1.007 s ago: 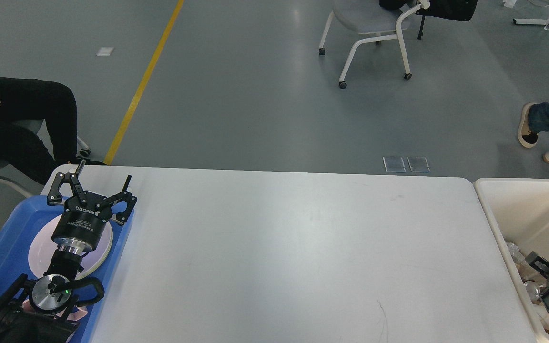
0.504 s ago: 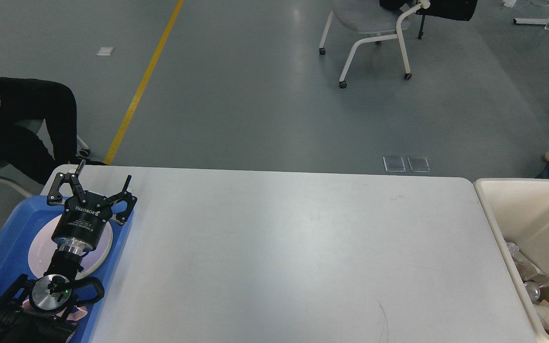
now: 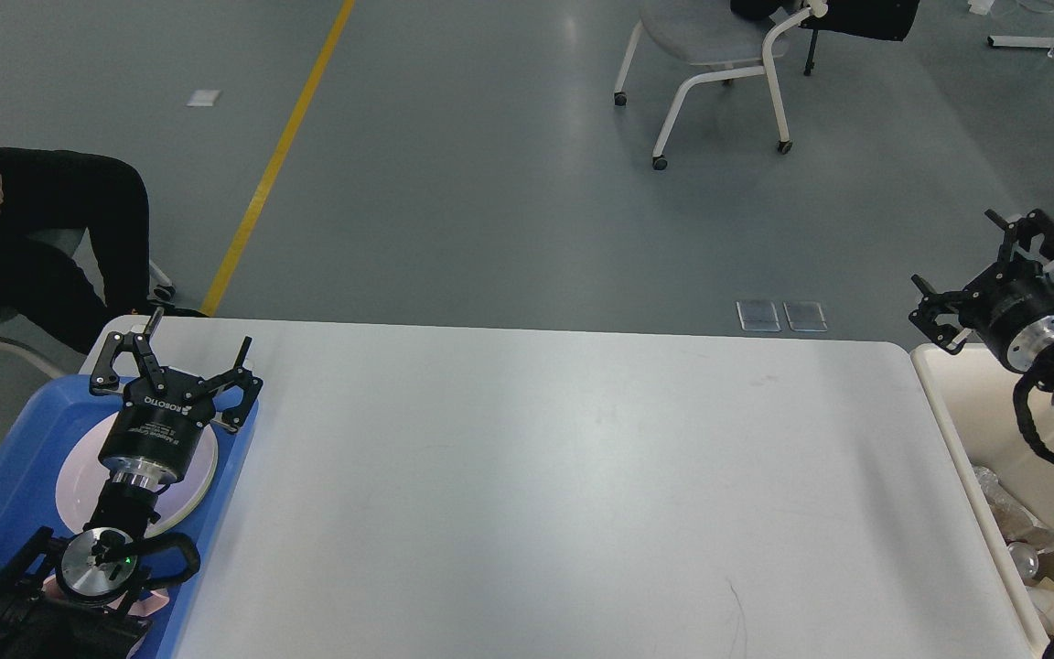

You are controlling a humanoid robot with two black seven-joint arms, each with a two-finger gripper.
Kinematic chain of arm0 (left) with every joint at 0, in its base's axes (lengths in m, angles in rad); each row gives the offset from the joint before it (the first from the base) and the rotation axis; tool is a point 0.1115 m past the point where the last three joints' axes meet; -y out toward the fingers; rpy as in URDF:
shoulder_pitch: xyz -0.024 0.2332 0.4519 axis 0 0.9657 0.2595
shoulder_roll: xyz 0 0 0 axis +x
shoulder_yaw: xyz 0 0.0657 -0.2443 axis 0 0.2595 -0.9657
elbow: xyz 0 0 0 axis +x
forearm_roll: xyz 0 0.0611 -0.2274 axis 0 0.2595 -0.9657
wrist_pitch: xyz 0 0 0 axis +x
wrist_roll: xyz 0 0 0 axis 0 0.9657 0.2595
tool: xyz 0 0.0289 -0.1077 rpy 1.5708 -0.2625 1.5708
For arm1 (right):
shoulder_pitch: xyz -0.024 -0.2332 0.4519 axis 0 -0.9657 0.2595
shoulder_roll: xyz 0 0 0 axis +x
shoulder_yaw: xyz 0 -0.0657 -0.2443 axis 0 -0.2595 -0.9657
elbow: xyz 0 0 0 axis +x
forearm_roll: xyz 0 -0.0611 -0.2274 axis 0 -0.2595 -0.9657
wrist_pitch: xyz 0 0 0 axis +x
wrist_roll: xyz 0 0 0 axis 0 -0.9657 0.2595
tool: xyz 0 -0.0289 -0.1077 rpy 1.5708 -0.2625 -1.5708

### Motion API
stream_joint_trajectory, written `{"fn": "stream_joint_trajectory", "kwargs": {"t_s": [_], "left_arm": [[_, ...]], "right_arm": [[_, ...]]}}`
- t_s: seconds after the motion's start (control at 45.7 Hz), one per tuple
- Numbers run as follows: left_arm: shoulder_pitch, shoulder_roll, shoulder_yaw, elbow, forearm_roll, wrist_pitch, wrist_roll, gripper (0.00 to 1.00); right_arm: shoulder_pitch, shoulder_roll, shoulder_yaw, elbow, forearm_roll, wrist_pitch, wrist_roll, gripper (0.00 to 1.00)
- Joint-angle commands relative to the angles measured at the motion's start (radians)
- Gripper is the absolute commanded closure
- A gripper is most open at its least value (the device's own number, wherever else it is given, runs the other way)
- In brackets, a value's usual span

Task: Tidy desktop
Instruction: 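Release the paper in the bin and raise the right gripper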

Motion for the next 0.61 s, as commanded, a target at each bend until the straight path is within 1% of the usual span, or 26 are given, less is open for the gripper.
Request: {"fn": "stream_joint_trajectory", "kwargs": {"t_s": [0.0,0.022,0.044,0.088,0.131,0.241,0.591], "left_arm": [[-0.001,-0.001,0.000,0.000,0.000,0.000,0.001,0.04],[-0.001,-0.001,0.000,0.000,0.000,0.000,0.001,0.04],[-0.001,-0.001,0.000,0.000,0.000,0.000,0.001,0.04],[-0.001,-0.001,0.000,0.000,0.000,0.000,0.001,0.04],[-0.001,-0.001,0.000,-0.001,0.000,0.000,0.001,0.04],[0.001,-0.001,0.000,0.000,0.000,0.000,0.001,0.04],[-0.001,-0.001,0.000,0.000,0.000,0.000,0.001,0.04]], "right_arm": [[-0.124,0.098,0.027,0.010,-0.093,0.004,0.249,0.00],[-0.160,0.126,0.027,0.010,-0.134,0.004,0.327,0.00],[-0.174,0.137,0.025,0.010,-0.145,0.005,0.360,0.00],[-0.194,0.152,0.025,0.009,-0.156,0.007,0.406,0.00],[-0.208,0.166,0.027,0.012,-0.156,0.011,0.435,0.00],[-0.217,0.181,0.025,0.012,-0.156,0.050,0.440,0.00],[-0.205,0.209,0.027,-0.016,-0.154,0.042,0.440,0.00]]}}
